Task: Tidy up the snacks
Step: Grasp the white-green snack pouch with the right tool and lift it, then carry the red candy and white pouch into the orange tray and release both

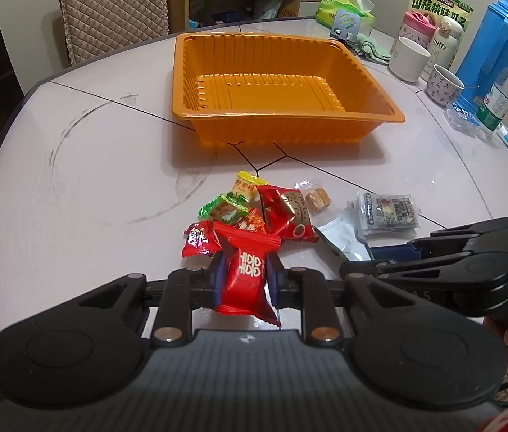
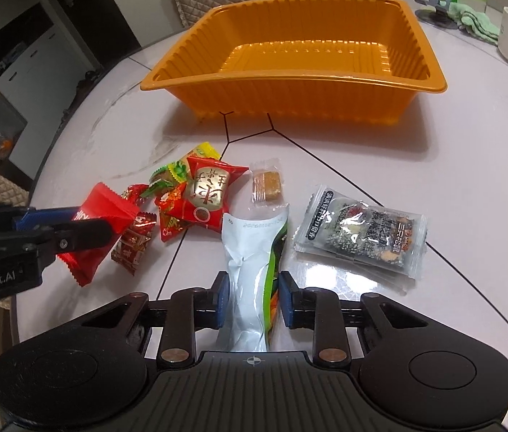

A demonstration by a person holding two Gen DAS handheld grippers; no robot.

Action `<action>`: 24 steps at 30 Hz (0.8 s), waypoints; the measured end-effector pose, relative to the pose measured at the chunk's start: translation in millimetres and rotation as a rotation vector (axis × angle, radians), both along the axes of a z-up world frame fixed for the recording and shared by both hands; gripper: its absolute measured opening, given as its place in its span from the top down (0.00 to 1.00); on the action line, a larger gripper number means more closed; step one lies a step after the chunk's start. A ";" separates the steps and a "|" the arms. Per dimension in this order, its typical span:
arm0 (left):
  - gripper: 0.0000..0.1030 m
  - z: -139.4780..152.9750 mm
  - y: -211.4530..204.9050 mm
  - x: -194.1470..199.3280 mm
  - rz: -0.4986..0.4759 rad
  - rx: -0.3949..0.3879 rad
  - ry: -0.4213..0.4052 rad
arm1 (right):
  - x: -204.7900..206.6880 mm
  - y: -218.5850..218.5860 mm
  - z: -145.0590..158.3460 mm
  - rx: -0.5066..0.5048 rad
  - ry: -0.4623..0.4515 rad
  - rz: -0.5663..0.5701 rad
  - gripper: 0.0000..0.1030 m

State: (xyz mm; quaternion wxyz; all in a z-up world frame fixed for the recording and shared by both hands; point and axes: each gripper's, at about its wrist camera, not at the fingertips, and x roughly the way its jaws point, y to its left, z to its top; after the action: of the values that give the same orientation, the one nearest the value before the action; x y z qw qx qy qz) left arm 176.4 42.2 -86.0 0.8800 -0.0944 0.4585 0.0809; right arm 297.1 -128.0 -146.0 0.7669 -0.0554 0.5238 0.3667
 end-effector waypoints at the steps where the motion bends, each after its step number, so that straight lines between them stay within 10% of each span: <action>1: 0.79 0.4 -0.3 0.1 -0.001 0.000 -0.002 | 0.9 0.1 0.7 0.006 0.003 -0.001 0.72; 24: 0.79 40.6 4.7 65.0 -0.012 -0.008 -0.118 | 67.4 -27.7 76.9 0.190 -0.047 -0.084 0.72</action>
State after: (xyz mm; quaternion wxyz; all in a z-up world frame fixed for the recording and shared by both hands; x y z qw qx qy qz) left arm 241.4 46.9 -45.3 0.9054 -0.0999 0.4069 0.0681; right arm 364.5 -155.7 -69.1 0.7954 0.0311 0.4703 0.3809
